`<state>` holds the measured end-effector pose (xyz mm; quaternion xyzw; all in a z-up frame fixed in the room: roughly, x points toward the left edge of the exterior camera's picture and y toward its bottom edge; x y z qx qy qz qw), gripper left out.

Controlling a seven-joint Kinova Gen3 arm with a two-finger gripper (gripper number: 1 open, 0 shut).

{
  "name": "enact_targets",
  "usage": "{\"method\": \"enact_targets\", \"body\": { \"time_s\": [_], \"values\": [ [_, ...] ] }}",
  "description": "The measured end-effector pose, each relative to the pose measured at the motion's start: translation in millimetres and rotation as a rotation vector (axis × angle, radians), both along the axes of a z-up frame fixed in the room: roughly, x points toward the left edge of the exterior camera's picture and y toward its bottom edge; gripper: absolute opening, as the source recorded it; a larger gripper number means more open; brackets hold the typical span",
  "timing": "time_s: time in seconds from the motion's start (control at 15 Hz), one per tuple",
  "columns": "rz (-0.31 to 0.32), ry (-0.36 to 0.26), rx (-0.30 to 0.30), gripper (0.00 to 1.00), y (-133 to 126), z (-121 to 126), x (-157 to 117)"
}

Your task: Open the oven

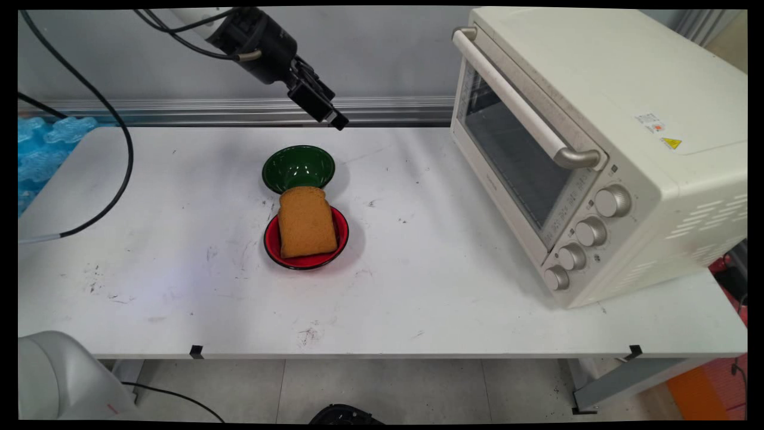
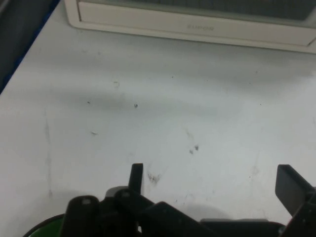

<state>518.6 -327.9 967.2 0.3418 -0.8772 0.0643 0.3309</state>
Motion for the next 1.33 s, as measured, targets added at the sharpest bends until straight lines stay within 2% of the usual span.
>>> {"method": "enact_targets", "body": {
  "time_s": [0.53,1.33],
  "values": [
    [-0.036,-0.036,0.002,1.00,-15.9,5.2,-18.7],
    [-0.036,-0.025,-0.028,1.00,-46.6,22.9,-55.2]
  ]
}}
